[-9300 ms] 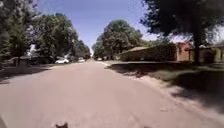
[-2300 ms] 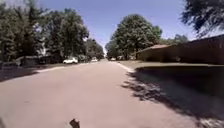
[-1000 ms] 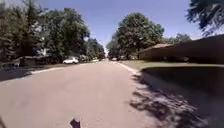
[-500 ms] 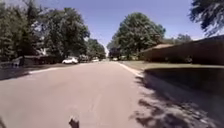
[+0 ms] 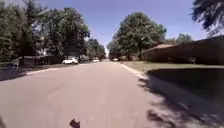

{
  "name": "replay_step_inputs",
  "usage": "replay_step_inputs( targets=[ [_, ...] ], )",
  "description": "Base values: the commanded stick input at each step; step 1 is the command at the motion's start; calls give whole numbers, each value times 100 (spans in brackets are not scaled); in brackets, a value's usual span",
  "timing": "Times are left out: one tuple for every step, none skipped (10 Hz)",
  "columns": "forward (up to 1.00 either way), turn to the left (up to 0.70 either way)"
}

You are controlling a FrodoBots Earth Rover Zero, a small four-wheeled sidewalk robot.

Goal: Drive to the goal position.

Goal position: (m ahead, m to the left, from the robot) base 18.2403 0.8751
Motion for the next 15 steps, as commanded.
replay_step_inputs(
  targets=[
    [70, 0],
    [70, 0],
    [70, 0],
    [70, 0],
    [70, 0],
    [70, 0],
    [70, 0],
    [70, 0],
    [70, 0],
    [70, 0],
    [70, 0],
    [70, 0],
    [70, 0],
    [70, 0],
    [70, 0]
  ],
)
